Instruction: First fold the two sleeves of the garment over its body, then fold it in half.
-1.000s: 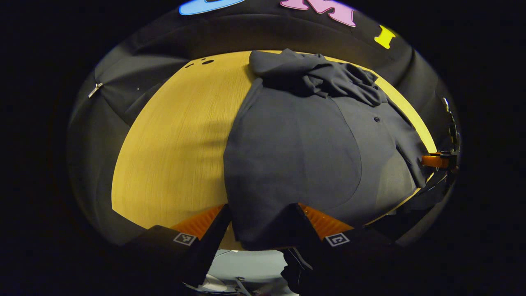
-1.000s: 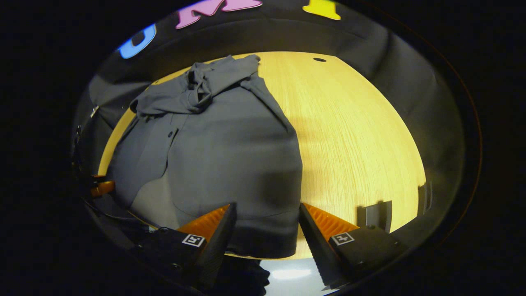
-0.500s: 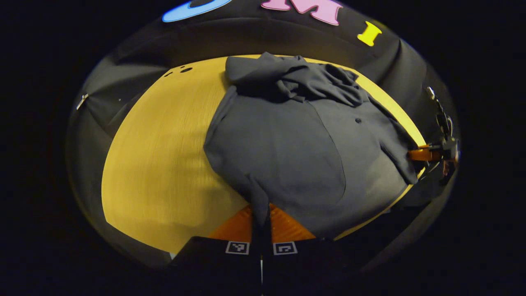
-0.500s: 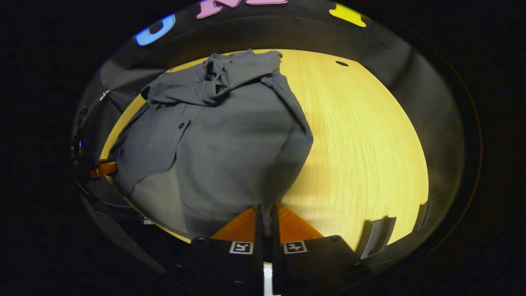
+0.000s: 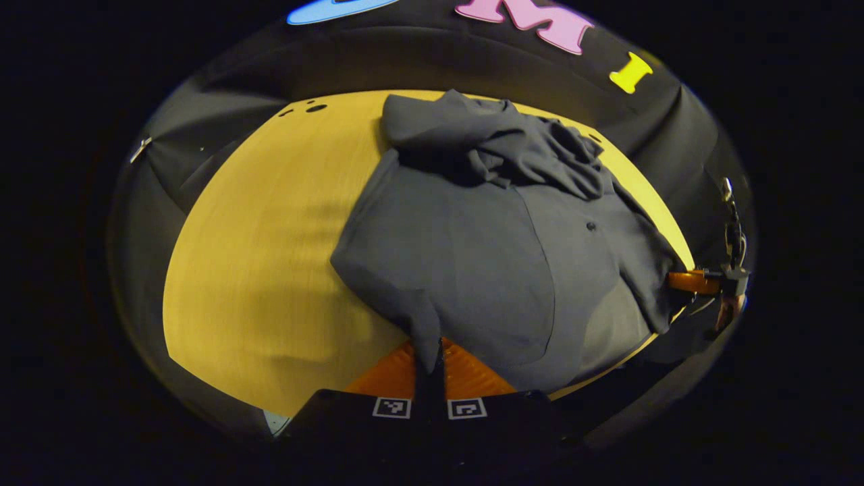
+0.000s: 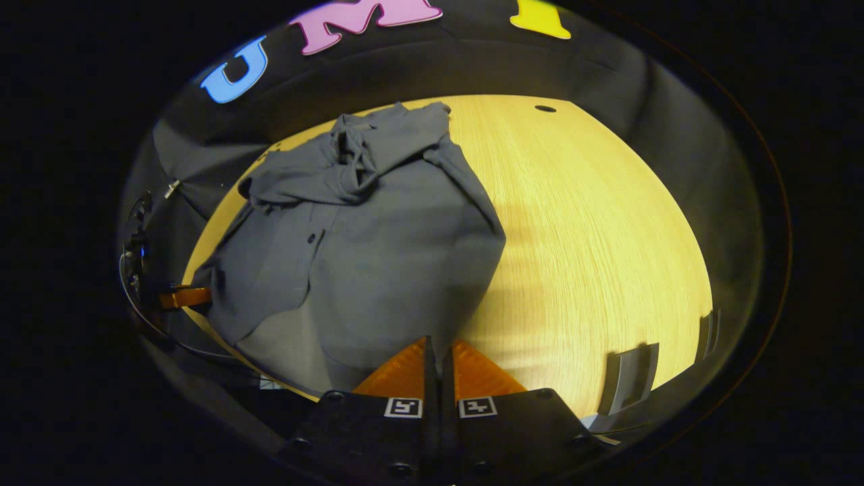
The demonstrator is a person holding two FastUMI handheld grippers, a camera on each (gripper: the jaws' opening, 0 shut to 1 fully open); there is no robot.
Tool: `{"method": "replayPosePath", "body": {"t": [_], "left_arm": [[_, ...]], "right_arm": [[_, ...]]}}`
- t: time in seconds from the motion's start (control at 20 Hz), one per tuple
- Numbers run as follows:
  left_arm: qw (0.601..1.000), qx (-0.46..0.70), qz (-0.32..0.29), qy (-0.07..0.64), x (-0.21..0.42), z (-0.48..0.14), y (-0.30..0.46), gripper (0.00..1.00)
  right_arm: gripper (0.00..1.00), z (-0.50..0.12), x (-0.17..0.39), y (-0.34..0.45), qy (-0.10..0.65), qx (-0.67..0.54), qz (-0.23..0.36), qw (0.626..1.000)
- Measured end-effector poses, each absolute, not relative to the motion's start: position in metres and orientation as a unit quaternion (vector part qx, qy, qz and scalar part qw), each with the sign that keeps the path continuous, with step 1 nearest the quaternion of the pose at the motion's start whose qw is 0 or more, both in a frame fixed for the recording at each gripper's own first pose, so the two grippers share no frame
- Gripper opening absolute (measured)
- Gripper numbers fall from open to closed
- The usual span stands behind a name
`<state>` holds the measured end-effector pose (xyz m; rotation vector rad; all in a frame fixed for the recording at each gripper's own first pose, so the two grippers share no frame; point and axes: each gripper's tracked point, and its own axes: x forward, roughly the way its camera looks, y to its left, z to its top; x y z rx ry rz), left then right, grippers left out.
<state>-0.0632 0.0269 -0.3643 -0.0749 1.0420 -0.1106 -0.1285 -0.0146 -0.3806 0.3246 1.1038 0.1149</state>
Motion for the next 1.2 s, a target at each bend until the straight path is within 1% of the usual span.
{"method": "replayPosePath", "body": {"t": [0.35, 0.6, 0.8, 1.2], "left_arm": [[0.906, -0.055, -0.050, 0.416, -0.004, -0.291, 0.028, 0.05], [0.925, -0.072, -0.046, 0.370, 0.042, -0.251, 0.030, 0.06], [0.937, -0.071, -0.042, 0.341, 0.077, -0.231, 0.035, 0.06], [0.950, -0.063, -0.029, 0.306, 0.145, -0.214, 0.048, 0.05]], "right_arm": [[0.05, -0.318, -0.048, -0.035, 0.436, 0.197, 0.034, 0.877], [0.05, -0.284, 0.009, -0.047, 0.383, 0.186, 0.036, 0.904], [0.05, -0.267, 0.051, -0.053, 0.349, 0.186, 0.033, 0.918], [0.05, -0.255, 0.123, -0.058, 0.315, 0.174, 0.041, 0.932]]}}
